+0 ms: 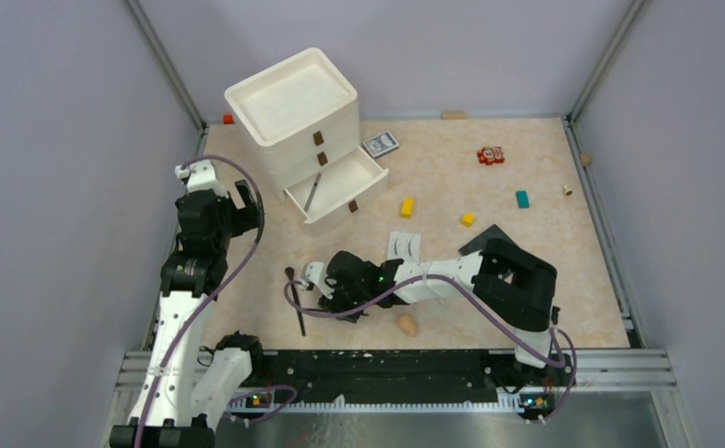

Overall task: Organize the makeup
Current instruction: Pick up the makeup brush from the center of the board.

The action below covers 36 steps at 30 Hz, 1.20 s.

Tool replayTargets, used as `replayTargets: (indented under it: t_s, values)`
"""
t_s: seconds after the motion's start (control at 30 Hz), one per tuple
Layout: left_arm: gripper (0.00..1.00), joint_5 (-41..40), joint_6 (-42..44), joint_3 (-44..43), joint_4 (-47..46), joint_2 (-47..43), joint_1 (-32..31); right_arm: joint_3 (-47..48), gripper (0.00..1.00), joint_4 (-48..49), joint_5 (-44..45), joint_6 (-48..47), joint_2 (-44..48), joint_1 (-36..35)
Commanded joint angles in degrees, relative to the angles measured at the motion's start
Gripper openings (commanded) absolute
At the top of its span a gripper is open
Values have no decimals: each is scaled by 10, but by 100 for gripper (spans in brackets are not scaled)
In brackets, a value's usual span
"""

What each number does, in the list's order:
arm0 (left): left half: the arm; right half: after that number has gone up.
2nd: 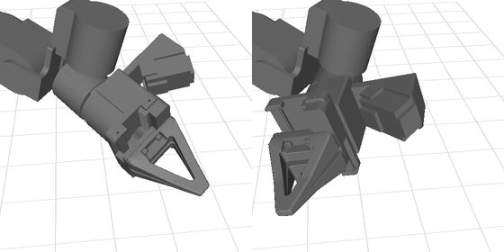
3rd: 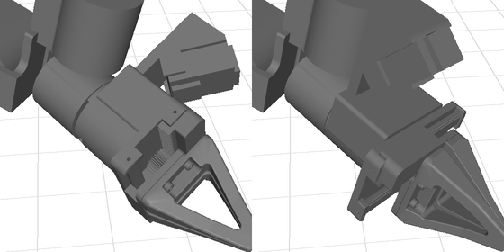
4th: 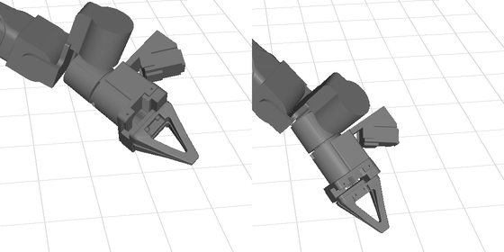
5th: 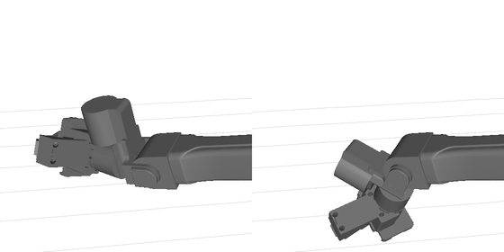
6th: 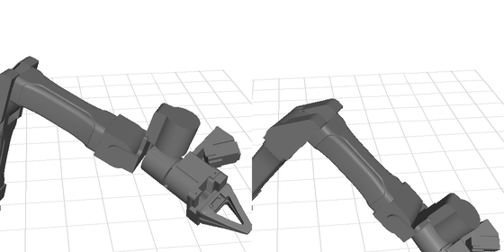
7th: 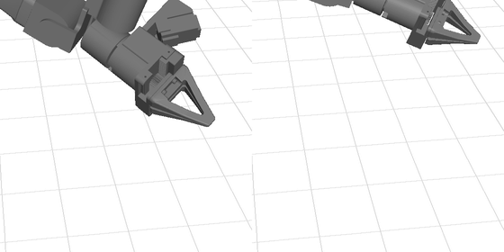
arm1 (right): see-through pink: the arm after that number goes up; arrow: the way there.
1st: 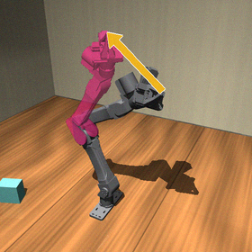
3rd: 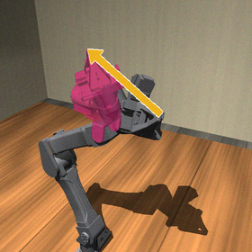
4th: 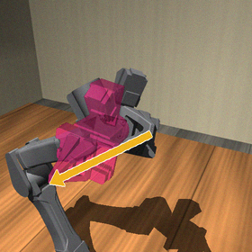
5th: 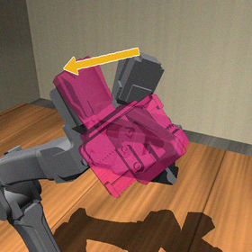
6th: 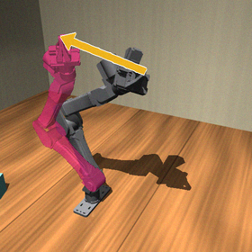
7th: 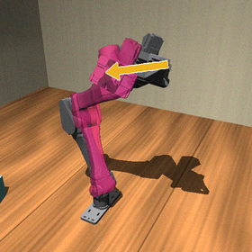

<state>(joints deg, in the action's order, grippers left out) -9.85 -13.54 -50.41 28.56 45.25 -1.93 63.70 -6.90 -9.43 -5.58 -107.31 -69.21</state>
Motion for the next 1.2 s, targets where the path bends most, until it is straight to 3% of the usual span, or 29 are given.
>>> replayTargets:
  t_s: [0.0,0.33,0.67,0.93,1.17]
  values:
    - [99,7,-2,-2,-19,0,3,29,36,-33,24,-23,-12,-9]
    - [99,5,-2,-1,-20,-1,3,45,28,-96,42,-54,-28,-16]
    - [99,3,-2,-1,-20,1,4,41,0,-105,22,-56,-28,-16]
    - [99,1,-2,-1,-20,0,4,26,0,-59,31,-11,8,-3]
    - [99,-1,-3,-1,-19,-4,4,-37,0,43,62,73,107,68]
